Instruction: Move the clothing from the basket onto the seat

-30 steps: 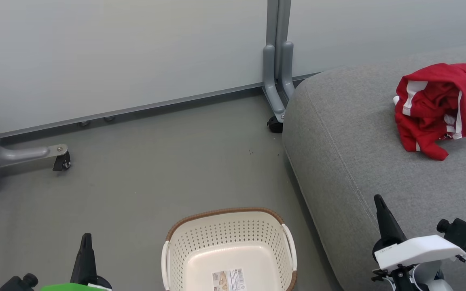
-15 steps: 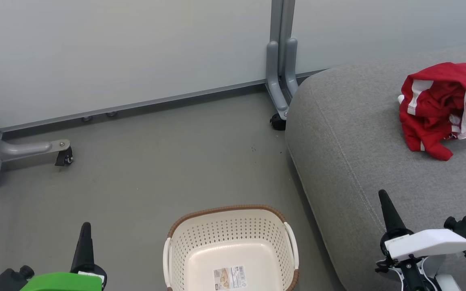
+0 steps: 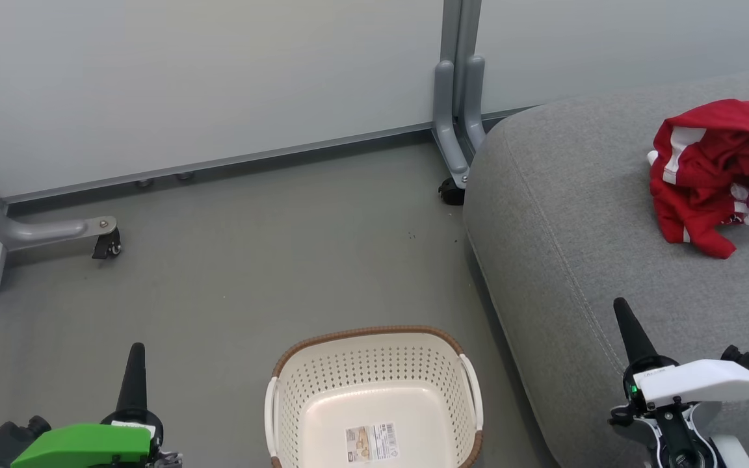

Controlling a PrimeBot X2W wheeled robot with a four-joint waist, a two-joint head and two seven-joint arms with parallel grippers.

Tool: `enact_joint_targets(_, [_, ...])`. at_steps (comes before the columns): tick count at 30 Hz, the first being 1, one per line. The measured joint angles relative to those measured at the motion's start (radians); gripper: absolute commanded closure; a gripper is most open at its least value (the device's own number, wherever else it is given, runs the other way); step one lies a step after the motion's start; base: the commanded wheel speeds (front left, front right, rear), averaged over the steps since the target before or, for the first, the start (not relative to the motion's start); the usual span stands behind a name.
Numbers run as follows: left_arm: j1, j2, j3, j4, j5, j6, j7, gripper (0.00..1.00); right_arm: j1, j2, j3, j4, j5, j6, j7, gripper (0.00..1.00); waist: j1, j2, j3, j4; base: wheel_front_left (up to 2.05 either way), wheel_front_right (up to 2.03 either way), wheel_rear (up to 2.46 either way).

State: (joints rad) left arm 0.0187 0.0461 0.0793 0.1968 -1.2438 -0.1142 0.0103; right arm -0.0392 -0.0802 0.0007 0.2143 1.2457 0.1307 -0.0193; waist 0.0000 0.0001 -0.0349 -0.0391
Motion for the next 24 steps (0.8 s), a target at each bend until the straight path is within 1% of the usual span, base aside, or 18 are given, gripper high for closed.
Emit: enact_joint_targets(24, [-0.063,0.001,0.017,0.027,-0.192,-0.009,0.055,1.0,-0.03,0.002,-0.043,0.014,0.207,0.0,0.054,1.0,0.0,0.0,0.018,0.019,0.0,0.0,0.0])
